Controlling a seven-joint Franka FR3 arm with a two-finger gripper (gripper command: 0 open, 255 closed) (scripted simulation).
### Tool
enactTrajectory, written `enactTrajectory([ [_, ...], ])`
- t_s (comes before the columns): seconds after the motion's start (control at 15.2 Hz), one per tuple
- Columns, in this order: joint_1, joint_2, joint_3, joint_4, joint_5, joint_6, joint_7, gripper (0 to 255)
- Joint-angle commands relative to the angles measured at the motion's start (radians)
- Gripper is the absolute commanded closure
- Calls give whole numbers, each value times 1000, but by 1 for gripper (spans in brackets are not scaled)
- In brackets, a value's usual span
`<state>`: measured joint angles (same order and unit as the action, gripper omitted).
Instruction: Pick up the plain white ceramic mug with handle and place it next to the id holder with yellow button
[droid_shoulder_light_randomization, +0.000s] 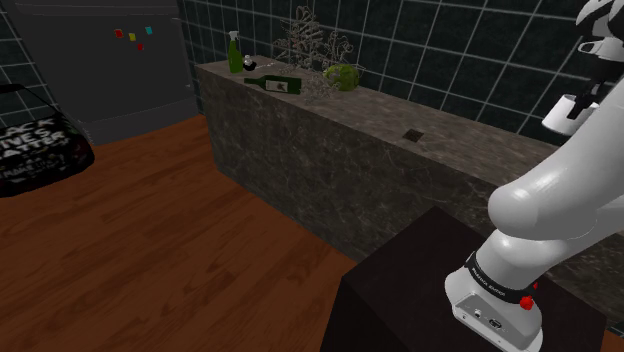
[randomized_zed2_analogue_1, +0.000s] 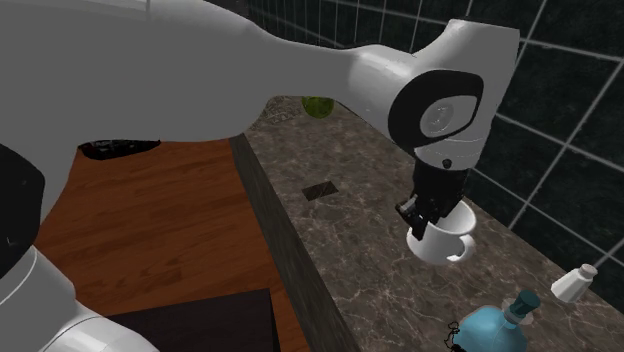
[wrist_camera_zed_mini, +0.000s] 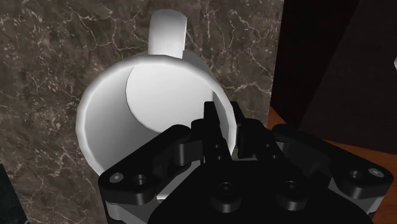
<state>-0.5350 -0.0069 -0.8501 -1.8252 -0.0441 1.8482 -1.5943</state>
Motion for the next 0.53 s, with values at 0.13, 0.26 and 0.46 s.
enactTrajectory([
  [0.13,-4,8,-4,-50,6,56,-9,255],
  [0.26,-5,13,-5,-73,10,83,-11,255],
  [0.46,-7,24,-7,-105,18,122,-16,255],
])
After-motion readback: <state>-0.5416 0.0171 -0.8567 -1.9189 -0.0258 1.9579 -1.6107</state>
